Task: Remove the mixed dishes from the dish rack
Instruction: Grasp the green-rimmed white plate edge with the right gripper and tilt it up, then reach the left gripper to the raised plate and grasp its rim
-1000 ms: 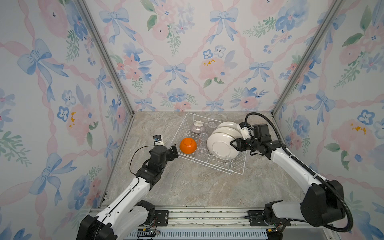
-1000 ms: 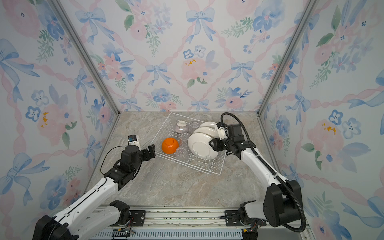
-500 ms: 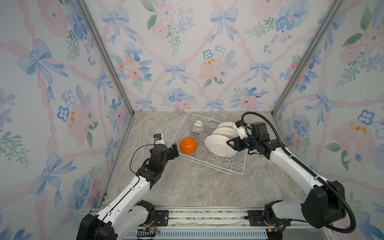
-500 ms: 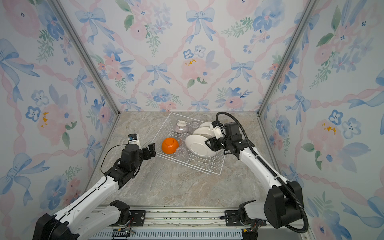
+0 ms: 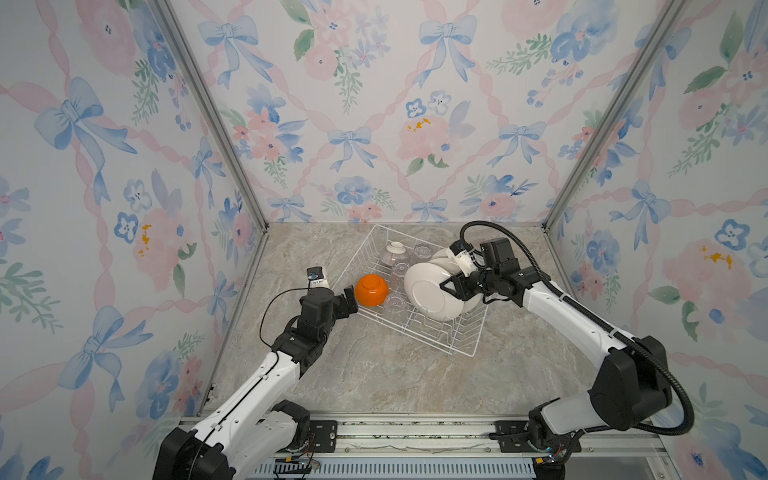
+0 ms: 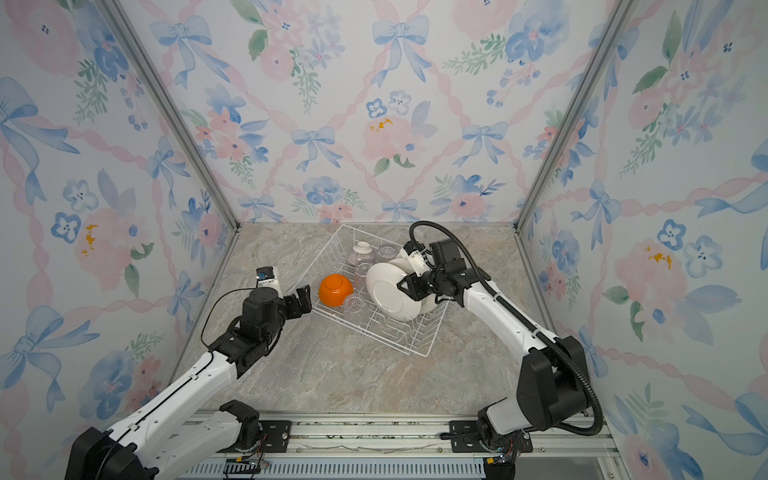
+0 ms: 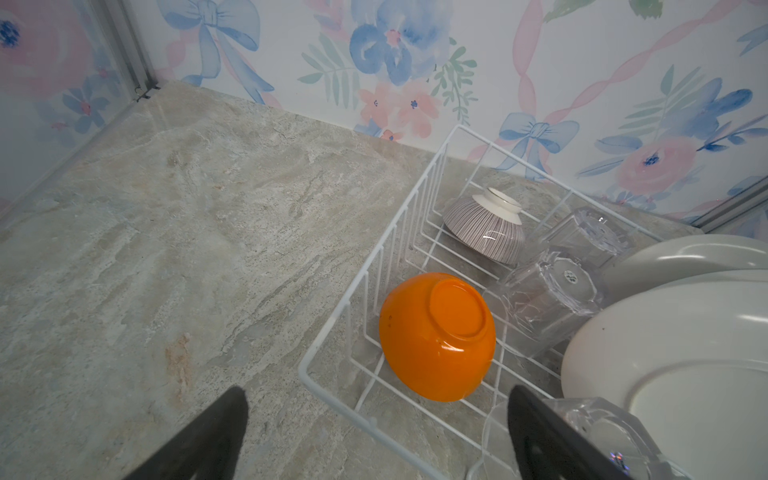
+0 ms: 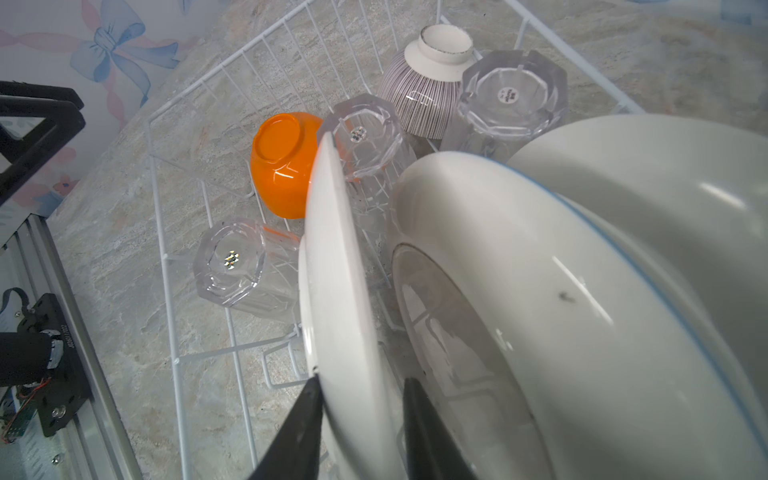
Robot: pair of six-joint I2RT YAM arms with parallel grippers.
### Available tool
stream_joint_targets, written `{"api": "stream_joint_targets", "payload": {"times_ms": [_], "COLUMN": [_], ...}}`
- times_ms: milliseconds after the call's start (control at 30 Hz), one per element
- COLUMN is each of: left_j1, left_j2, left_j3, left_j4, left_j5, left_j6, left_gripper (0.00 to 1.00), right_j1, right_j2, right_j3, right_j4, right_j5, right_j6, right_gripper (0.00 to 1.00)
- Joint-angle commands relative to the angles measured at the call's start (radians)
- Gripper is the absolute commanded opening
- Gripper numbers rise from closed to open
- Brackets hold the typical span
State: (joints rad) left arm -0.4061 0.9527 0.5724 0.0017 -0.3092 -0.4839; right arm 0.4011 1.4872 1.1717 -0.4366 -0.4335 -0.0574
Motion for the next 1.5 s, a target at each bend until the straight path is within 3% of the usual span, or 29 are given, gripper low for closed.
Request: {"api": "stream_joint_targets", "payload": {"times_ms": [0, 867, 1233, 1467], "left_j1": [-0.005, -0.006, -0.010, -0.083], "left_j2": [-0.009, -0.004, 0.014, -0.008], "left_j3": [0.026, 0.029, 0.062, 0.055], "left_j4": [0.018, 0.055, 0.063, 0.166], "left_j5": [-0.011, 0.001, 0.029, 0.038], "left_j6": [0.002, -0.001, 0.017, 0.111], "left_gripper": [0.98, 0.98, 0.98, 0.98], "right_j1": [0.024, 0.077, 0.089, 0.122], "right_j2": [0.038, 0.021, 0.050, 0.009], "right_j3": [0.006, 0.090, 0.204, 0.232], "right_j4": [-0.112, -0.056, -0.064, -0.036], "right_j5": [-0.015, -0.057, -0.065, -0.028], "right_j6": [0.007, 0.095, 0.161, 0.240], "right_gripper": [0.31, 0.00, 0.00, 0.00]}}
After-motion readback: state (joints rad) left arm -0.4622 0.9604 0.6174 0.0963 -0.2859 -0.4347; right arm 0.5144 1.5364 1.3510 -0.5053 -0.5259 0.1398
